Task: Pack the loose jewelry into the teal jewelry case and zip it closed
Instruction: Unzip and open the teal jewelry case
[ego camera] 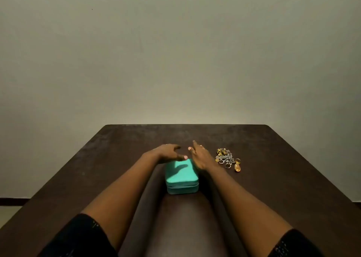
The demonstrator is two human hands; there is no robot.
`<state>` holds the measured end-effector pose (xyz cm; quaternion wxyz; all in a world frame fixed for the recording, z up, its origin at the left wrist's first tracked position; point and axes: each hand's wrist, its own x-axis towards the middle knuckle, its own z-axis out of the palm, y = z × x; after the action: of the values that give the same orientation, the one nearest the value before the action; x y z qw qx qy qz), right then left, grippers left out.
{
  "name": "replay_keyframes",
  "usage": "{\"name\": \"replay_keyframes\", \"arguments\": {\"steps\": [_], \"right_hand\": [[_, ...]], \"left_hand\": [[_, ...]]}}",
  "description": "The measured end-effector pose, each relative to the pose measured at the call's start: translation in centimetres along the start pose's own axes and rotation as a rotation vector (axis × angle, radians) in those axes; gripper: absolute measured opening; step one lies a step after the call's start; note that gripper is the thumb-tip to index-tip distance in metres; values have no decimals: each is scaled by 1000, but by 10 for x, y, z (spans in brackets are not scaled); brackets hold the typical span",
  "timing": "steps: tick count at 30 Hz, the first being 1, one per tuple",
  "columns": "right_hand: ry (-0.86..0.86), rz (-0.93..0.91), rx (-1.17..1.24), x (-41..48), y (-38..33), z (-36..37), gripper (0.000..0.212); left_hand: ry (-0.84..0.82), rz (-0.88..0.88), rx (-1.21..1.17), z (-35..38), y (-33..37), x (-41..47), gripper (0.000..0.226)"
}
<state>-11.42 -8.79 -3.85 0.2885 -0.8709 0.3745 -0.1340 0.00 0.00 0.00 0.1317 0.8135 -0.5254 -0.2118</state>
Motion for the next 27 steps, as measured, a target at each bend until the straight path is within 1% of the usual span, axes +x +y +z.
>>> {"name": "replay_keyframes", "arguments": {"steps": [2, 3, 4, 6, 9, 14, 18, 20, 24, 27], "right_hand": [[-32, -9, 28, -5, 2, 2, 43], [-42, 3, 50, -7, 4, 5, 39], [-44, 4, 68, -6, 8, 7, 36], [-55, 46, 175, -1, 13, 13, 32], [-79, 110, 344, 13, 19, 14, 29], [-142, 218, 626, 46, 26, 7, 21], [-223, 229, 679, 80, 34, -1, 28], [-275, 228, 651, 95, 36, -8, 32], [-388, 110, 323, 117, 33, -14, 37], [-416, 62, 197, 124, 31, -13, 36]], "left_hand": [[-75, -34, -49, 9, -4, -6, 90], [-119, -65, -61, 14, -7, -6, 96], [-139, -78, -83, 18, -8, -6, 96], [-157, -95, -135, 22, -10, -2, 88], [-114, -72, -201, 19, -14, 9, 80], [-68, -60, -277, 15, -23, 40, 91], [-44, -51, -288, 7, -33, 68, 89], [-30, -49, -290, 0, -37, 80, 84], [-63, -61, -294, -9, -43, 100, 75], [-98, -46, -296, -9, -47, 105, 71]]}}
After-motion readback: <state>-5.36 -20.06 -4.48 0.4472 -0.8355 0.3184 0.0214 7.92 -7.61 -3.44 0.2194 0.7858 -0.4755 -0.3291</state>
